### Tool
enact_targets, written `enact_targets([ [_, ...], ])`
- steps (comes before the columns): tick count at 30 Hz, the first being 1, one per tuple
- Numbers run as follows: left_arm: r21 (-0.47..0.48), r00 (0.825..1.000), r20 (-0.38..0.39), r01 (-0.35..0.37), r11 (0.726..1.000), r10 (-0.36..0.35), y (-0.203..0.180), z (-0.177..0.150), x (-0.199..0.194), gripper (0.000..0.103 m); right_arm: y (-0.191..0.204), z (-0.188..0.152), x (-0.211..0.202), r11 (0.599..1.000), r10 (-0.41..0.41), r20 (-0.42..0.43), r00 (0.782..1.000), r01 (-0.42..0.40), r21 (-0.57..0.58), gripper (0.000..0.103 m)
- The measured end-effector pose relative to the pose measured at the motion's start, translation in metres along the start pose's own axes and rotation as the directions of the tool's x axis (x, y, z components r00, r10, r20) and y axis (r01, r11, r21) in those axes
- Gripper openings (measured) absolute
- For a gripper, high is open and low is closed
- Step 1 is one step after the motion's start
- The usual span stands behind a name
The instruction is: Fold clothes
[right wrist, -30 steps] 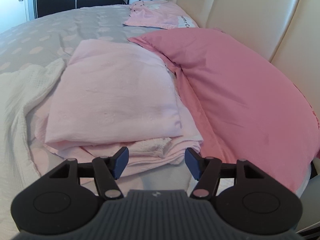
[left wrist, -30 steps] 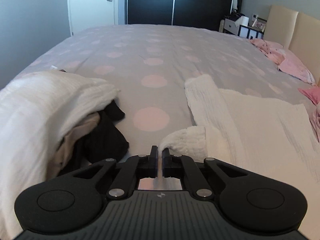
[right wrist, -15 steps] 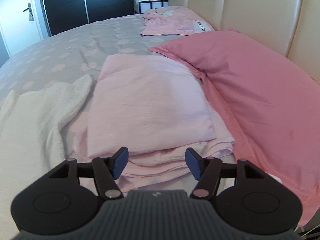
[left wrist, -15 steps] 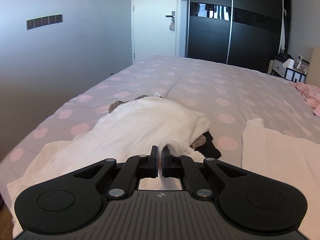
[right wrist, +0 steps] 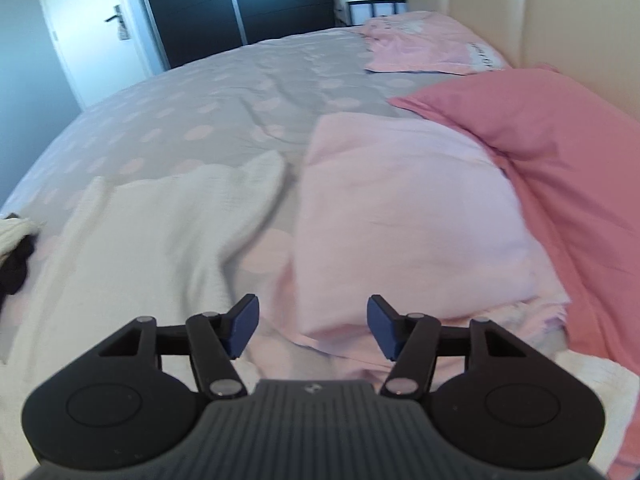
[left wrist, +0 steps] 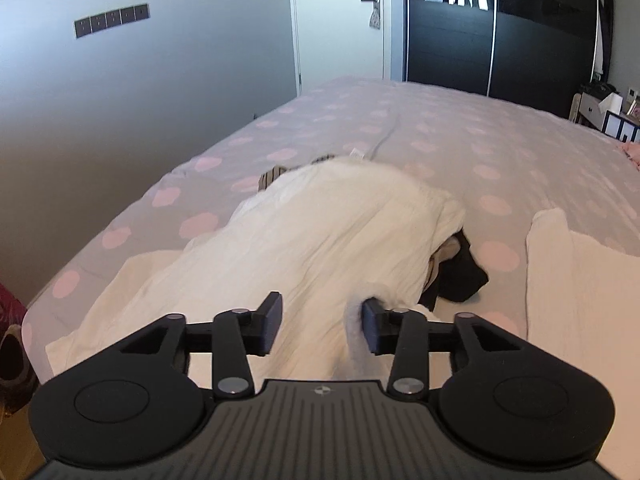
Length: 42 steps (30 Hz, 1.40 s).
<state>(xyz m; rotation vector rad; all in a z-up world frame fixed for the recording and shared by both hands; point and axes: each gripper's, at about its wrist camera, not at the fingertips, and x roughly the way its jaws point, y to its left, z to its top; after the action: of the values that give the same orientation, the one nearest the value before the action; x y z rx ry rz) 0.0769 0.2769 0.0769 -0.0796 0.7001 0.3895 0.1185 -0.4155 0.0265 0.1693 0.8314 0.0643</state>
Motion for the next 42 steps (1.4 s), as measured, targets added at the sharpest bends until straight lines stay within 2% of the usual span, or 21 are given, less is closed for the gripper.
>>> enact_targets([
  [2,0.026,0.998,0.039,0.043,0.999,-0.044,-0.016,0.011,-0.004,0.048,0.008,0.011,0.006,0.999,0.037,-0.017,0.999,-0.038,-0.003,0.061],
  [6,0.055,0.993,0.041,0.108,0.993,-0.11,-0.058,0.036,0.003,0.05,0.018,0.041,0.026,0.999,0.046,-0.066,0.997,-0.047,-0.022,0.061],
  [7,0.048,0.994,0.021,0.104,0.993,-0.105,-0.065,0.042,0.009,0.05,0.021,0.05,0.032,0.998,0.032,-0.072,0.997,-0.036,-0.048,0.061],
  [9,0.063,1.0,0.002,0.026,0.998,-0.026,-0.072,0.05,0.021,0.046,0.026,0.063,0.044,0.995,-0.012,-0.065,0.998,0.005,-0.103,0.061],
  [10,0.073,1.0,0.002,-0.016,0.997,0.016,-0.073,0.052,0.026,0.035,0.027,0.067,0.049,0.994,-0.019,-0.059,0.998,0.012,-0.11,0.061],
  [12,0.054,0.999,-0.014,-0.046,0.997,0.047,-0.061,0.053,0.038,0.022,0.024,0.072,0.062,0.997,-0.005,-0.056,0.998,0.0,-0.082,0.061],
  [14,-0.014,0.994,-0.075,-0.083,0.996,0.081,-0.041,0.049,0.046,0.017,0.022,0.073,0.077,0.999,0.011,-0.098,0.995,-0.015,-0.036,0.061],
  [17,-0.095,0.982,-0.127,-0.149,0.984,0.136,-0.005,0.036,0.045,0.017,0.026,0.073,0.094,1.0,0.014,-0.141,0.99,-0.017,-0.019,0.061],
  [21,-0.163,0.954,-0.197,-0.258,0.952,0.224,0.049,0.012,0.042,0.018,0.035,0.077,0.102,0.998,0.052,-0.139,0.989,-0.056,-0.021,0.061],
  [23,-0.208,0.944,-0.228,-0.288,0.935,0.24,0.073,0.002,0.04,0.018,0.042,0.076,0.103,0.997,0.063,-0.139,0.988,-0.068,-0.036,0.062],
  [25,-0.227,0.938,-0.213,-0.318,0.92,0.272,0.088,0.001,0.032,0.018,0.046,0.075,0.103,0.997,0.061,-0.137,0.989,-0.068,-0.042,0.062],
  [29,-0.215,0.94,-0.117,-0.338,0.916,0.319,0.096,0.013,0.01,0.031,0.048,0.075,0.102,0.998,0.041,-0.137,0.99,-0.046,-0.033,0.062],
  [32,-0.186,0.958,-0.068,-0.286,0.94,0.278,0.086,0.021,0.005,0.031,0.044,0.075,0.097,0.999,0.022,-0.128,0.992,-0.025,-0.027,0.062],
  [37,-0.126,0.994,-0.007,-0.109,0.986,0.109,0.038,0.037,0.006,0.033,0.04,0.074,0.093,1.0,0.022,-0.106,0.994,-0.024,-0.011,0.062],
  [40,-0.086,0.999,0.041,0.005,0.996,-0.001,-0.003,0.051,0.014,0.041,0.042,0.076,0.094,0.999,0.03,-0.096,0.995,-0.031,-0.015,0.061],
  [42,-0.058,0.994,0.064,0.094,0.994,-0.091,-0.033,0.061,0.025,0.044,0.044,0.079,0.097,0.999,0.041,-0.09,0.995,-0.042,-0.018,0.057],
])
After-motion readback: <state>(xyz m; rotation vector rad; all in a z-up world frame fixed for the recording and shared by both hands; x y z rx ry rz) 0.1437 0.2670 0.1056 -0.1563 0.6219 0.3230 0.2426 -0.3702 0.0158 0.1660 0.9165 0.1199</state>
